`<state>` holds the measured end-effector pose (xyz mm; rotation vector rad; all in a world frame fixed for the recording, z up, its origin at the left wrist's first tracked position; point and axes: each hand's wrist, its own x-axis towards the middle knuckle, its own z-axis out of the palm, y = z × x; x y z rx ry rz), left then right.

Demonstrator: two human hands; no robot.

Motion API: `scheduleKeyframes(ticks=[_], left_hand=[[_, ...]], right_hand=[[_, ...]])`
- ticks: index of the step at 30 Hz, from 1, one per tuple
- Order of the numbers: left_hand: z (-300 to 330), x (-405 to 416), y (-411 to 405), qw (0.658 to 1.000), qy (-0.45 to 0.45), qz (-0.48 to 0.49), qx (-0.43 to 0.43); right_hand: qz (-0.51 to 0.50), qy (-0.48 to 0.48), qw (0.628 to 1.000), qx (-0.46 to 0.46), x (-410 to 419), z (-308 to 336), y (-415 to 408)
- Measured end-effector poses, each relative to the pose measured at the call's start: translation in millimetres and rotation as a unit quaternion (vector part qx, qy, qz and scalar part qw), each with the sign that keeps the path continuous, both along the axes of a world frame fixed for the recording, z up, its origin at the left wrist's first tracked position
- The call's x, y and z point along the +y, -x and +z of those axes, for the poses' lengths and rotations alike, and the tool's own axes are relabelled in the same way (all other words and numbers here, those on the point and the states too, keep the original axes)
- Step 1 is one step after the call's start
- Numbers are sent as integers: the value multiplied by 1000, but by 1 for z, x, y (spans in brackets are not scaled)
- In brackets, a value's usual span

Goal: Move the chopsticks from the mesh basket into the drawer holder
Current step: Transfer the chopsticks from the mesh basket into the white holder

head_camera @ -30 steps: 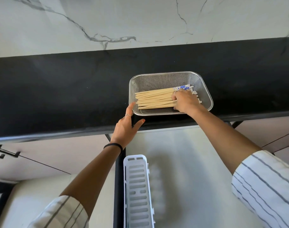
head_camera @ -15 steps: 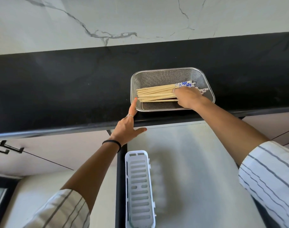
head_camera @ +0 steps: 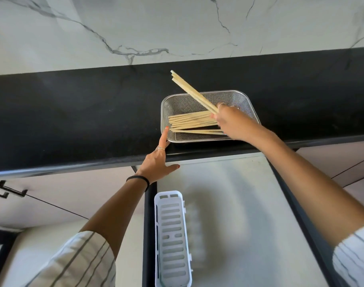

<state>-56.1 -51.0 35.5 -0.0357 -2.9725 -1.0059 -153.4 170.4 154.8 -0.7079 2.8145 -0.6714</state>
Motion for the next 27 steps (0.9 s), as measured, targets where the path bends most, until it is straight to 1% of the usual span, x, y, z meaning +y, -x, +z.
scheduleKeyframes(ticks=[2,4,5,6,8,11,13,15,17,19,21,23,27], left_hand=[[3,-1,0,1000,3,2,-4],[4,-1,-2,1000,13,12,-3],[3,-1,-4,1000,15,19,0],[3,-1,-6,1000,12,28,3],[4,0,-8,999,-13,36,6],[6,-3,-7,999,-26,33,-6],[7,-4,-6,999,-30,36,-14],[8,-6,-5,999,-34,32,-25],[11,-7,-4,999,-31,30,-31],[11,-8,-3,998,-35,28,-42],[10,-7,-3,998,-42,31,-42],[7,-9,-3,998,-47,28,-38],[1,-14,-3,998,-54,11,-29]], right_hand=[[9,88,989,-118,6,-1,-29],[26,177,951,-254,13,-8,-62],[36,199,925,-321,15,-15,-77],[47,198,901,-384,17,-24,-91],[74,149,859,-485,21,-45,-114],[101,65,800,-588,21,-78,-142],[81,47,775,-625,16,-99,-159],[32,52,763,-644,5,-118,-174],[-39,69,756,-650,-10,-136,-186],[-122,89,740,-655,-30,-154,-201],[-199,115,729,-644,-47,-172,-212],[-252,139,730,-620,-62,-189,-220],[-297,141,728,-602,-79,-210,-227]])
